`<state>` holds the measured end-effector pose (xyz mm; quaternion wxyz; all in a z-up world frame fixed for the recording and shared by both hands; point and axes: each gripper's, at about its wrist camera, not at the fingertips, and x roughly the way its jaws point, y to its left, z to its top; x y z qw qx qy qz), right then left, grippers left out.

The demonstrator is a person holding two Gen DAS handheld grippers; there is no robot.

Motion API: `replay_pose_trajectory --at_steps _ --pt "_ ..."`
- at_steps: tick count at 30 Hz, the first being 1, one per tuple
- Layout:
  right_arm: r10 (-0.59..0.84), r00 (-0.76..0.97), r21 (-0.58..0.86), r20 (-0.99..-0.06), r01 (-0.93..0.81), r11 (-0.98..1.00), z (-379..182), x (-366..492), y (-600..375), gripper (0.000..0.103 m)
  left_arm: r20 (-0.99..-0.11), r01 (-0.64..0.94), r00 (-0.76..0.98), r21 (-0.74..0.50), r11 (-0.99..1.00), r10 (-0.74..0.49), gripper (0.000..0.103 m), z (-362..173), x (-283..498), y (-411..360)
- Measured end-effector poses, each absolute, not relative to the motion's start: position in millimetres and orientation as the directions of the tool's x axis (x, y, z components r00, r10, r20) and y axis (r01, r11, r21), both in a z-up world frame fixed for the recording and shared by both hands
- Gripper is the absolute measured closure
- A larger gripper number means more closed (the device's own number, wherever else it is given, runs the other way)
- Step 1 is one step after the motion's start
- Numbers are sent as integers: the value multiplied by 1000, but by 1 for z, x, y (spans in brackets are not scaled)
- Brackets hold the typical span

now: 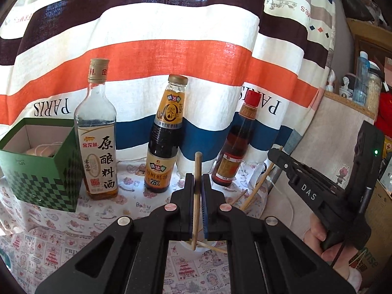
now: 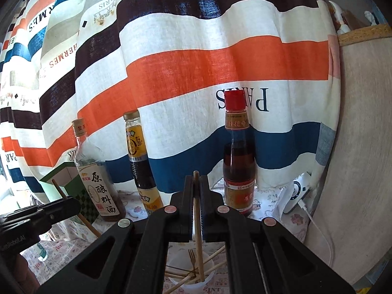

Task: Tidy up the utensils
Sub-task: 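Lift both held chopsticks upright and carry them over the cup, then lower the chopsticks into the cup and open both grippers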

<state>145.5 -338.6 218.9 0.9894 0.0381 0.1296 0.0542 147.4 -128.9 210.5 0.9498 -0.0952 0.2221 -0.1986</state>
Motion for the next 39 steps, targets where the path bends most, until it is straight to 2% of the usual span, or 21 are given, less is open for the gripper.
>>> replay_pose_trajectory --at_steps 3,7,12,23,31,32,33,34,36,37,39 --pt "135 959 105 -251 -112 988 220 152 -344 98 -370 355 815 -292 888 -447 99 211 159 -134" --pt "163 954 145 -253 -129 981 210 162 -347 98 -345 352 840 -239 905 -418 98 205 164 -145" --pt "178 930 159 -322 -132 978 181 171 -345 98 -404 341 806 -279 898 -432 98 173 175 -146" --pt "193 887 149 -420 -142 979 139 169 -345 98 -490 370 777 -154 916 -396 98 130 177 -175" --pt "205 879 127 -431 -166 978 136 162 -352 97 -461 377 792 -145 915 -400 98 130 167 -168" --pt "202 880 128 -431 -162 978 137 160 -352 97 -451 375 799 -143 916 -398 96 133 164 -166" --pt "200 881 131 -429 -158 979 139 159 -352 96 -441 373 806 -138 917 -395 90 136 161 -164" --pt "201 882 137 -426 -157 978 142 156 -353 92 -429 367 816 -134 920 -388 86 139 158 -161" --pt "208 888 151 -411 -159 976 147 150 -353 82 -400 342 842 -120 932 -361 68 147 149 -155" --pt "210 894 154 -395 -161 975 151 145 -353 77 -382 327 856 -121 937 -348 64 150 145 -150" --pt "211 907 160 -364 -162 974 159 133 -353 77 -352 299 878 -123 946 -323 56 156 136 -140"
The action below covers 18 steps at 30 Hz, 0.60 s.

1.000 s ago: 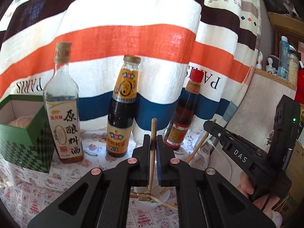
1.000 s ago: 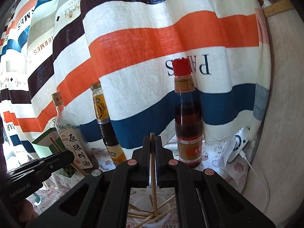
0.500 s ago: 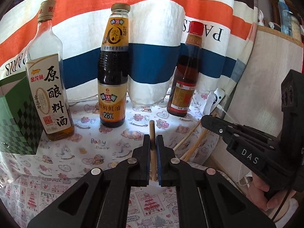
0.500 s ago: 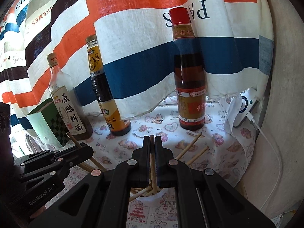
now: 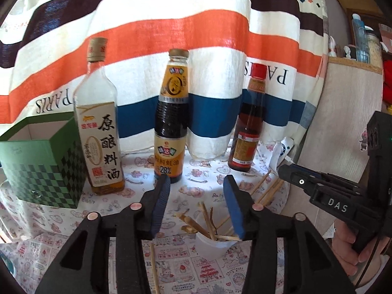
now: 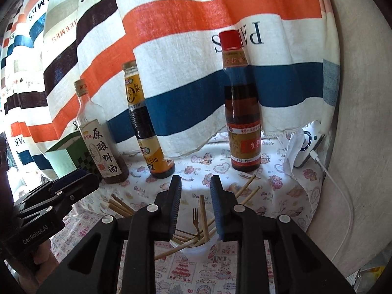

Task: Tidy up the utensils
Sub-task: 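Lower the chopsticks into the cup and open both grippers, then move the open right gripper down to the last chopstick on the table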

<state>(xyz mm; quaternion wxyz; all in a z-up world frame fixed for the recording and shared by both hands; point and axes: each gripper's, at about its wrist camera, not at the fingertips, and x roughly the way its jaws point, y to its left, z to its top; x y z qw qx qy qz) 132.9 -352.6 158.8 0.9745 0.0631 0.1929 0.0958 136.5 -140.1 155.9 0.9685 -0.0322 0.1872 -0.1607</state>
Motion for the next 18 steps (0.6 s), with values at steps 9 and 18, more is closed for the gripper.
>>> replay_pose_trajectory --at_steps 9,18 --pt "193 952 214 -239 -142 966 161 60 -359 59 -193 201 957 -91 975 -216 18 178 67 -85" --pt "117 973 231 -199 -69 971 130 17 -345 39 -136 112 983 -81 990 -122 0 148 21 -41"
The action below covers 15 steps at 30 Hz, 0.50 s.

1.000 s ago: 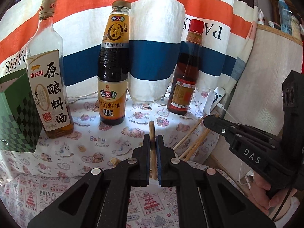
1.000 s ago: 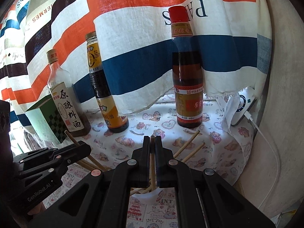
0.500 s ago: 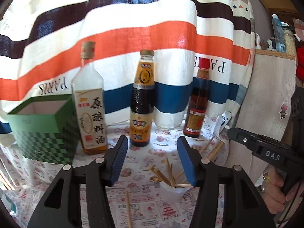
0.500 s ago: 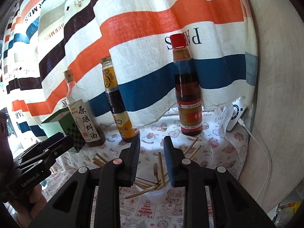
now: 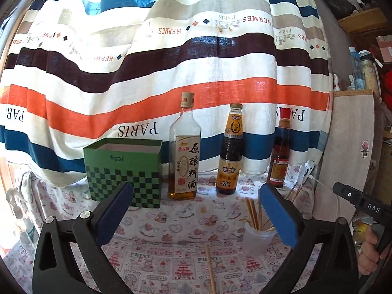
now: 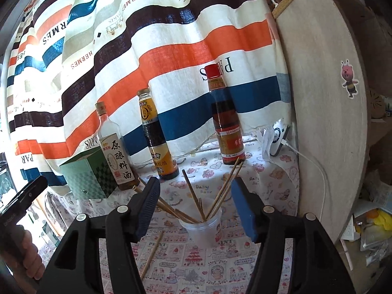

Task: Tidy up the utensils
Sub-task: 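Move the open right gripper down to the last chopstick on the table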

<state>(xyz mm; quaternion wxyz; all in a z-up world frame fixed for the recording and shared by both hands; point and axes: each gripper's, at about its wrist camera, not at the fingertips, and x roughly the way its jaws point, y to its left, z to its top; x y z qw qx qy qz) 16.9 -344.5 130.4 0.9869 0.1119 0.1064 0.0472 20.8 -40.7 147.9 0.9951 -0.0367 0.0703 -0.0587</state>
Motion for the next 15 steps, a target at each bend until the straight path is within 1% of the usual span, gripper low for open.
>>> replay_pose_trajectory --at_steps 1,2,6,8,9,12,14,15 --pt "118 972 242 -201 -68 968 126 15 -342 37 -143 107 983 -85 991 -118 0 141 20 -37" --pt "124 971 254 -204 -70 965 122 15 -339 33 -151 98 982 -94 991 -112 0 134 18 -32" --pt "111 973 272 -203 -53 961 108 15 -325 28 -201 73 974 -145 987 -102 0 103 23 -12" --pt "94 976 279 -197 -36 960 101 16 -321 21 -219 43 973 -164 986 -79 0 90 26 -4" --pt "86 977 289 -195 -27 957 97 16 -321 19 -226 31 972 -173 984 -70 0 83 28 0" --pt "65 977 314 -203 2 949 85 19 -321 18 -260 0 964 -189 982 -51 0 65 36 8" --pt "42 975 305 -216 27 952 76 24 -321 18 -291 -17 956 -188 982 -39 0 59 40 12" --pt "29 975 295 -222 39 955 72 26 -319 18 -288 -20 957 -192 981 -37 0 56 39 14"
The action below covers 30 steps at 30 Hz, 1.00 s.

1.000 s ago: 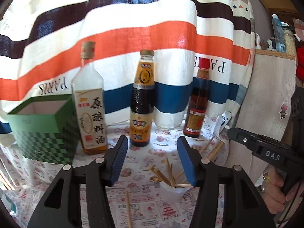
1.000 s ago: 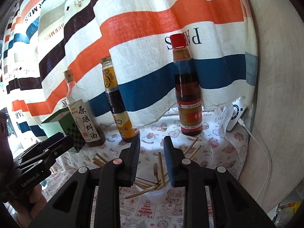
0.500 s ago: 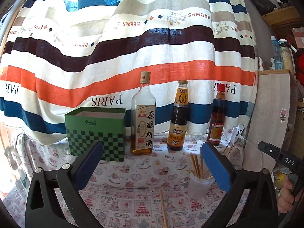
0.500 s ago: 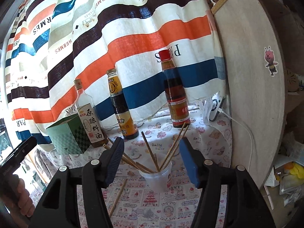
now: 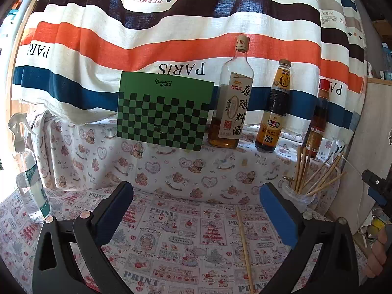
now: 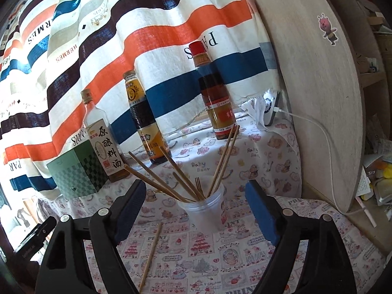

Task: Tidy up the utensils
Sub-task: 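Move the open right gripper down to the last chopstick on the table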

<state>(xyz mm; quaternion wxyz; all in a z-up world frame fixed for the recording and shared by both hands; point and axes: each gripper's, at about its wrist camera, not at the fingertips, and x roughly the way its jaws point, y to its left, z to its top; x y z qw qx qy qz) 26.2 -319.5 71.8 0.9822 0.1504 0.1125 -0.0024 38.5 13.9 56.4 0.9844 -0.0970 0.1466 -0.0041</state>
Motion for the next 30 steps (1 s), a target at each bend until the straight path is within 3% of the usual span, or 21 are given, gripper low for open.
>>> replay_pose_trajectory --at_steps 15,30 --pt "32 932 135 -360 18 991 27 45 -278 17 -344 -50 939 -207 977 -25 0 40 49 21" --pt "65 887 95 -458 -23 995 9 57 -262 14 -350 -101 937 -238 966 12 0 40 48 28"
